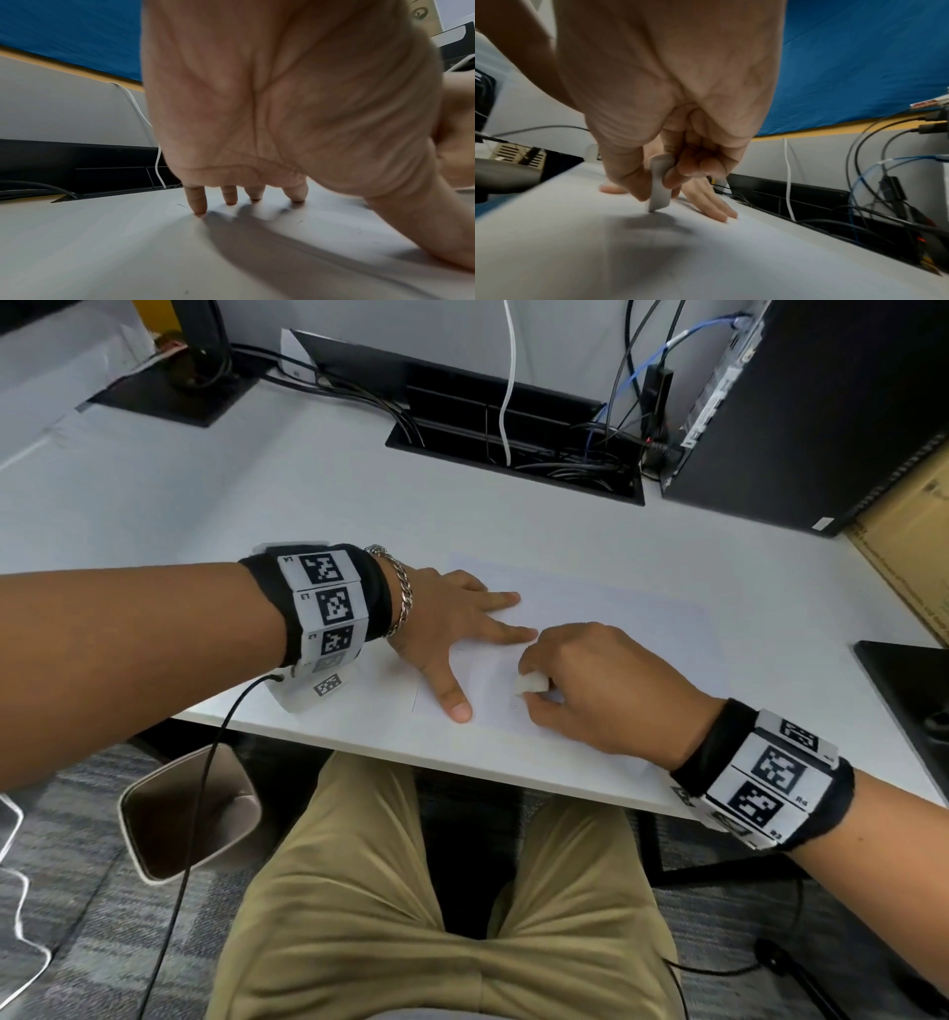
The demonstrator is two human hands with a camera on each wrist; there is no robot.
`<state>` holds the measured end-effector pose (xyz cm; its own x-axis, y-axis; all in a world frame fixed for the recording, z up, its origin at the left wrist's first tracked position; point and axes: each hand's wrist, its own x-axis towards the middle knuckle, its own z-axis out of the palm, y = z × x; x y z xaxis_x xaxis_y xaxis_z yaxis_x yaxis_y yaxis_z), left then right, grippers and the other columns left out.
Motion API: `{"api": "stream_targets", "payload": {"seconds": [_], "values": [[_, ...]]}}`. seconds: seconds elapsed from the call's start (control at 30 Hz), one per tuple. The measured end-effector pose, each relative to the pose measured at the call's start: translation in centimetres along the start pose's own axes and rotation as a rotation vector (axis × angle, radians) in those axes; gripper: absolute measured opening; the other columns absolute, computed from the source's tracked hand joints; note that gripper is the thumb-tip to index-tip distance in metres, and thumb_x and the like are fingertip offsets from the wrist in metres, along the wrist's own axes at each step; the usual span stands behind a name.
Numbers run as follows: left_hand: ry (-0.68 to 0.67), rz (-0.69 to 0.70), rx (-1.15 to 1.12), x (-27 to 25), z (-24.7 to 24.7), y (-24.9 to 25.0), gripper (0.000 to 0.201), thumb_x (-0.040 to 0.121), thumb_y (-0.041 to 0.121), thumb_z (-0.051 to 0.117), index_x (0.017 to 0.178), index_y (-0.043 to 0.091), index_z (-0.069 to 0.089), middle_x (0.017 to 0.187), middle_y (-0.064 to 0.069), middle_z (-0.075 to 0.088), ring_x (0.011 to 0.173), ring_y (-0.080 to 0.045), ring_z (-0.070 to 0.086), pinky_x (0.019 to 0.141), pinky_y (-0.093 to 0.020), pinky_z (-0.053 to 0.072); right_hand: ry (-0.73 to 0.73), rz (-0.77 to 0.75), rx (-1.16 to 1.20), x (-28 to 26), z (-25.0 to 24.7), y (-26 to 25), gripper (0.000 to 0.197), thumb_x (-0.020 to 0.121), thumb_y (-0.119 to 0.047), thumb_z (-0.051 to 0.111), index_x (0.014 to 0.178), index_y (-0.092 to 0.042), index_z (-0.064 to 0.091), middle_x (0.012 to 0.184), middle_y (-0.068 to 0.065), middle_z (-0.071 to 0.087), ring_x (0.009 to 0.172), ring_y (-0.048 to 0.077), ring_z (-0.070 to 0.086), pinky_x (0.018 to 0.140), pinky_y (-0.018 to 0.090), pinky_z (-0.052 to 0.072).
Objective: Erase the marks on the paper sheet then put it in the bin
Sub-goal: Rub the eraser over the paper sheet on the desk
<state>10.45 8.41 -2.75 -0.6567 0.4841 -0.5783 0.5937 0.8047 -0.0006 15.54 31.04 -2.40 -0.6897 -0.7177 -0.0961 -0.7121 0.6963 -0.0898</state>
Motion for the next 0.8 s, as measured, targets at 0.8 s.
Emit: {"api": "stream_targets", "payload": {"seconds": [0.8], "values": [[-0.008, 0.002, -0.019, 0.0, 0.2, -0.2, 0.123, 0.067, 0.094, 0.063, 0.155, 0.063, -0.017, 0.17, 0.016, -0.027, 0.159, -0.023, -0.013, 0.125, -0.064, 0.012, -0.05, 0.003, -0.142, -0.3, -0.9, -2.3, 0.03, 0.092, -0.04, 0.053, 0.103, -0.02, 0.072, 0.091, -0.003, 0.066, 0.09, 0.024, 0.061, 0.075, 0.038, 0.053]]}}
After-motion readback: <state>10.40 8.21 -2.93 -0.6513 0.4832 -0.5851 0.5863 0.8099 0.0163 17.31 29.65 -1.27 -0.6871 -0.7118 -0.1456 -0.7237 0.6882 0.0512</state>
